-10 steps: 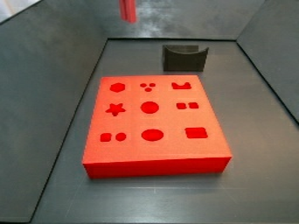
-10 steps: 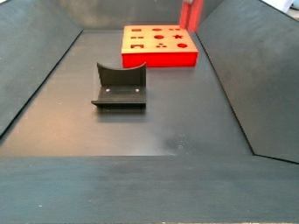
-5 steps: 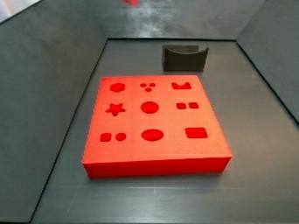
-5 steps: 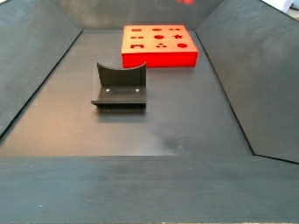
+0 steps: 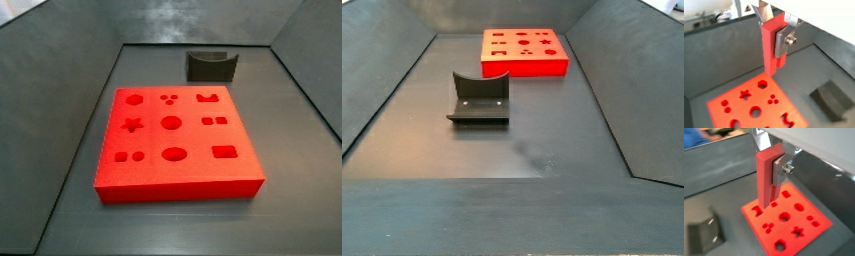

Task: Pick up the double-square object. Move up. Move to above the board. Insert the double-square object.
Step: Move to above the board, then insert the double-square object.

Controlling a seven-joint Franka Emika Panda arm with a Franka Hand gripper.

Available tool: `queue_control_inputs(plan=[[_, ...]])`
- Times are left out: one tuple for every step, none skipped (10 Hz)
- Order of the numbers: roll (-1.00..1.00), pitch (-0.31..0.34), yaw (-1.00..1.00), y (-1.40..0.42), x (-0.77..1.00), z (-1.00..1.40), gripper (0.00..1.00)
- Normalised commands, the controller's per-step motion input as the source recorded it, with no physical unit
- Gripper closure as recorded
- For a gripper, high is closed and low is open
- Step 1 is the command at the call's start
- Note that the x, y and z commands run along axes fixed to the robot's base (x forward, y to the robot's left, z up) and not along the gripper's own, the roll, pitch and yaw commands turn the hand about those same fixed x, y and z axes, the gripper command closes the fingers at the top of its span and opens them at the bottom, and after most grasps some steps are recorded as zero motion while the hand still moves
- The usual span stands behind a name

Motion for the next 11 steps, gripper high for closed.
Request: queue_control_inputs(plan=[[0.0, 0.377, -1.0, -0.41, 0.2, 0.18, 1.0], [0.0, 0.336, -0.81, -0.24, 0.14, 0.11, 1.0], [0.0, 0.24, -0.47, -0.13, 0.09, 0.07, 1.0], [-0.01, 0.186, -0.28, -0.09, 0.07, 0.05, 1.0], [0.02, 0.024, 0.0, 0.0, 0.0, 0.0, 1.0], [0.0, 0.0, 0.02, -0.09, 0.0, -0.02, 1.0], [-0.09, -0.06, -0.45, 0.0, 0.6, -0.28, 1.0], [-0.02, 0.0, -0.47, 0.0, 0.67, -0.42, 1.0], [0.0, -0.006, -0.52, -0.04, 0.57, -0.48, 1.0], [0.0, 0.0, -0.5, -0.07, 0.59, -0.52, 1.0], [0.0, 0.0, -0.49, -0.08, 0.59, -0.49, 1.0]])
